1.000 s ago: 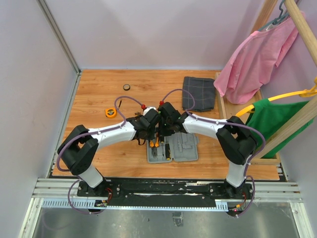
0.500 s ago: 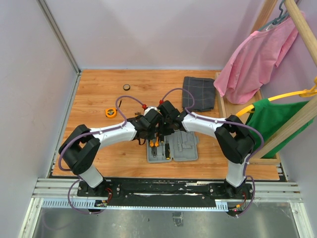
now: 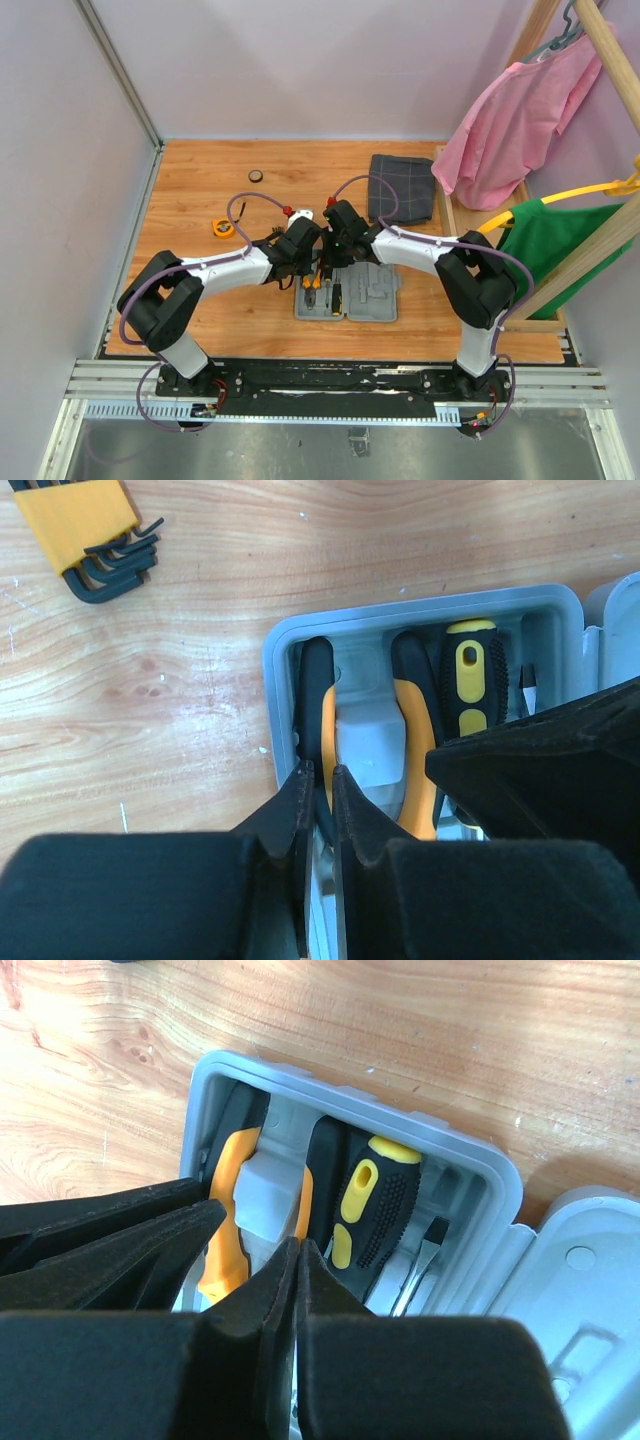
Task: Sort the tools into containers
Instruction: Place the pliers in the storage box.
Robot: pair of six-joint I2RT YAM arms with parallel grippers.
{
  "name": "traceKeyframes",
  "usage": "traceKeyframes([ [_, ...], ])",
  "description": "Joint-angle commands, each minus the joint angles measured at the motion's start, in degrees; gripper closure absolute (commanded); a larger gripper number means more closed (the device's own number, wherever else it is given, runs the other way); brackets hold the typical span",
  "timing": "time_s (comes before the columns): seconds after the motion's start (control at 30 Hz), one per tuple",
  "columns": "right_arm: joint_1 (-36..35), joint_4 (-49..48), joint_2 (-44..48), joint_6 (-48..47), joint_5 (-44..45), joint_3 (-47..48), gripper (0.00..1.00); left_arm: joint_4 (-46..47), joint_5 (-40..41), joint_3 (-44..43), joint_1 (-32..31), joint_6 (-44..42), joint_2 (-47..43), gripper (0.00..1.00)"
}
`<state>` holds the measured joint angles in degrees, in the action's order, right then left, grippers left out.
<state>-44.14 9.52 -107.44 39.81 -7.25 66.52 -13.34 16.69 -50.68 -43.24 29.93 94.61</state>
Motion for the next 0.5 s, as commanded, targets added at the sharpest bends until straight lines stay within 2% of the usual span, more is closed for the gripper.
traceKeyframes([
  [0.0, -0.6, 9.8, -6.4, -2.2, 2.8, -5.2, 0.99, -6.6, -11.4, 9.4, -0.1, 1.3, 9.7, 0.99],
  [0.27, -0.6, 7.9, 0.4, -3.1, 0.0, -4.7, 0.97, -8.3, -10.7, 5.4, -0.1, -0.3, -3.5, 0.98],
  [0.47, -0.5, 6.7, 4.0, -4.0, -3.1, -1.9, 0.94, -7.6, -7.2, 1.4, 0.0, -1.1, -8.9, 0.91],
])
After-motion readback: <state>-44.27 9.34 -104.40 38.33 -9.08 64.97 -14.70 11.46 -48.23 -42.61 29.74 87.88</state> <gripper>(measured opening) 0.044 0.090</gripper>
